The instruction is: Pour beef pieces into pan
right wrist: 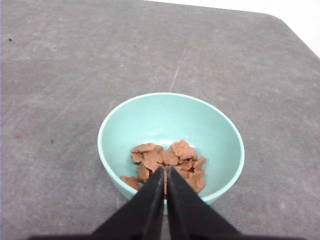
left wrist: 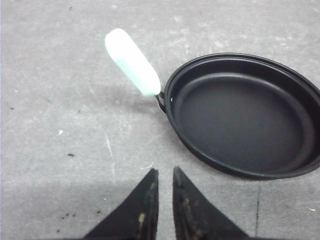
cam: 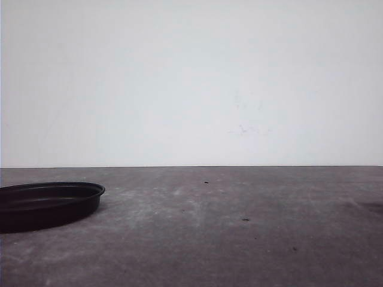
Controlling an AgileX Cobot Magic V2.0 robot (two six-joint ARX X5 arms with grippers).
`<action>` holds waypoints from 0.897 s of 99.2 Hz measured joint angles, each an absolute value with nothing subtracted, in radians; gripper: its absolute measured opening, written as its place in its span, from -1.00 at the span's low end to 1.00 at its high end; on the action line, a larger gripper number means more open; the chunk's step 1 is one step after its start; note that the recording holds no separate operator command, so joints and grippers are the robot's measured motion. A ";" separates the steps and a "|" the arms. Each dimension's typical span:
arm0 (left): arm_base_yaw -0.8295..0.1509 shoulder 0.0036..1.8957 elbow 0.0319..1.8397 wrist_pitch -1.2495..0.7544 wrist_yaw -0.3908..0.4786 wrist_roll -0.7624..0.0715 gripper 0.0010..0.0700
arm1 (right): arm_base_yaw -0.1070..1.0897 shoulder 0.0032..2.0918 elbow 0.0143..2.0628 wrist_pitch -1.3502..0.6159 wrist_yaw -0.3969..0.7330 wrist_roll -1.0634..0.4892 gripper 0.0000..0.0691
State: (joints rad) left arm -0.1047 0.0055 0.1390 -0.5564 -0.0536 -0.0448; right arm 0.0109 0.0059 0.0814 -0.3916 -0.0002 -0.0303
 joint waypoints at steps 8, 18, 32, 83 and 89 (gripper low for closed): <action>-0.105 0.006 0.139 -0.556 -0.054 -0.045 -0.94 | 0.011 0.006 0.081 -0.392 0.000 -0.030 -0.99; -0.105 0.006 0.139 -0.556 -0.054 -0.045 -0.94 | 0.011 0.006 0.081 -0.392 0.000 -0.030 -0.99; -0.105 0.006 0.139 -0.556 -0.054 -0.045 -0.94 | 0.011 0.006 0.081 -0.392 0.000 -0.030 -0.99; -0.105 0.006 0.139 -0.556 -0.054 -0.045 -0.94 | 0.011 0.006 0.081 -0.392 0.000 -0.030 -0.99; -0.105 0.006 0.139 -0.557 -0.054 -0.045 -0.94 | 0.011 0.006 0.081 -0.392 0.000 -0.030 -0.99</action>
